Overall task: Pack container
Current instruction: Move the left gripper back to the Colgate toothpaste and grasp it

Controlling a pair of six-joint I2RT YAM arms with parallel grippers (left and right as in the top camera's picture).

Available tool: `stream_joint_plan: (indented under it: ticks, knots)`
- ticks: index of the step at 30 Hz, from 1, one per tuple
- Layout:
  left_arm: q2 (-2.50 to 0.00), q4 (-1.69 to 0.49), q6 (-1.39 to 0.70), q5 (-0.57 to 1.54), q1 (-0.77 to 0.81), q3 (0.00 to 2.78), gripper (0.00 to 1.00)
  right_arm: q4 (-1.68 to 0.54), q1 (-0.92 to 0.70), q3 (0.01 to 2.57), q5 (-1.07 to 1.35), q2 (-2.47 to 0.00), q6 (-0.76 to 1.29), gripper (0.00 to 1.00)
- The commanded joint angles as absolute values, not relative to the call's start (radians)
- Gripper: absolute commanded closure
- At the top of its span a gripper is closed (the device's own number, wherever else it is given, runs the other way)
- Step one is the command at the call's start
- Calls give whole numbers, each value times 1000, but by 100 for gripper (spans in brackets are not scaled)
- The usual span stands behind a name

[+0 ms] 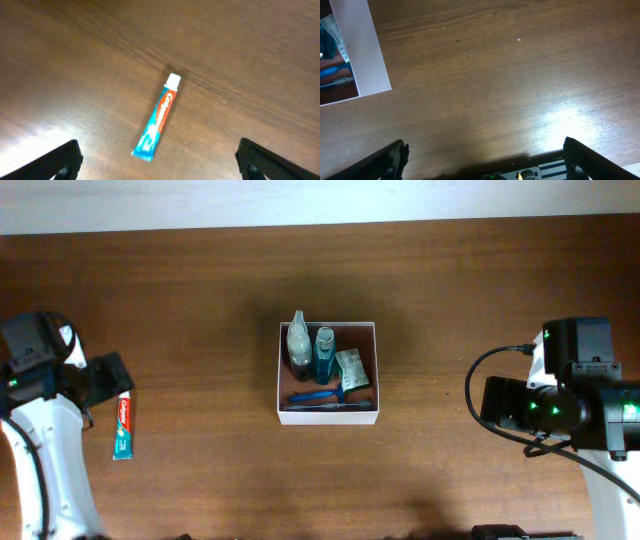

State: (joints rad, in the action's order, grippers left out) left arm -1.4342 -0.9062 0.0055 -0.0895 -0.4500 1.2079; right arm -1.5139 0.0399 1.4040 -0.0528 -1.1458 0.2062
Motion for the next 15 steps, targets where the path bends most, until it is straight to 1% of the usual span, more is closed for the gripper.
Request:
stream_joint_plan:
  ticks: [1, 11, 15]
  knots:
    - [-1504, -869, -13, -19, -474, 1155, 1, -1511, 47, 1397, -64, -1148, 206, 8]
    - [-1763, -829, -7, -21, -474, 1149, 1, -1512, 47, 1397, -64, -1148, 206, 8]
    - [-1829, -822, -7, -21, -474, 1149, 1, -1511, 47, 1397, -64, -1148, 207, 8]
